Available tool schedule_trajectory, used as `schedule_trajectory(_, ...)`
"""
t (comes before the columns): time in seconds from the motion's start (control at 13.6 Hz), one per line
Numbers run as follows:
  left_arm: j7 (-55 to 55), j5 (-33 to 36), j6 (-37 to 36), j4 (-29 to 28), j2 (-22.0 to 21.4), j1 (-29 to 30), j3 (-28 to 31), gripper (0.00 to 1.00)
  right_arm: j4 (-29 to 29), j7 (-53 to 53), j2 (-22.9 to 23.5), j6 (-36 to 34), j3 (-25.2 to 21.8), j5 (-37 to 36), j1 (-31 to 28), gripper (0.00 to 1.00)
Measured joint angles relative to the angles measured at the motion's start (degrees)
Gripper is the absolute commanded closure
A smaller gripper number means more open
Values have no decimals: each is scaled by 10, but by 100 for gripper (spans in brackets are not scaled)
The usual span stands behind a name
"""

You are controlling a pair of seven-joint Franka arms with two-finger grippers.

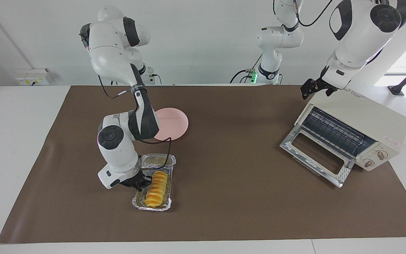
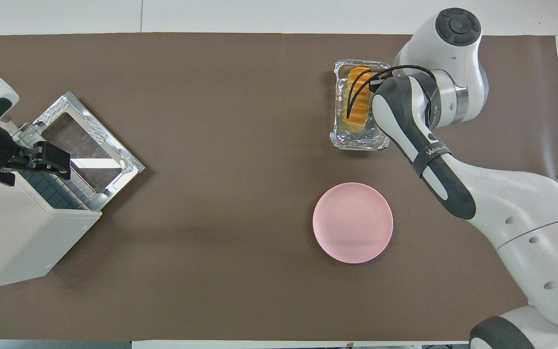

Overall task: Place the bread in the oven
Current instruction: 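Grasp the foil tray rim with the right gripper and carry it toward the oven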

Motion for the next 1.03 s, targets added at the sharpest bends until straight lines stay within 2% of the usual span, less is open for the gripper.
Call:
schedule_trajectory(0.3,0,0,0,0,0,0,0,0,54,36,-20,-93,9,30,18,100)
schedule_trajectory(0.52,0,0,0,0,0,0,0,0,86,142,-22,-137,14,38,70,100)
schedule_trajectory(0.81,0,0,0,0,0,0,0,0,101,290,-25,-130,18,39,187,100)
schedule_trajectory(1.03,0,0,0,0,0,0,0,0,98,339,-26,-94,16,39,245,100)
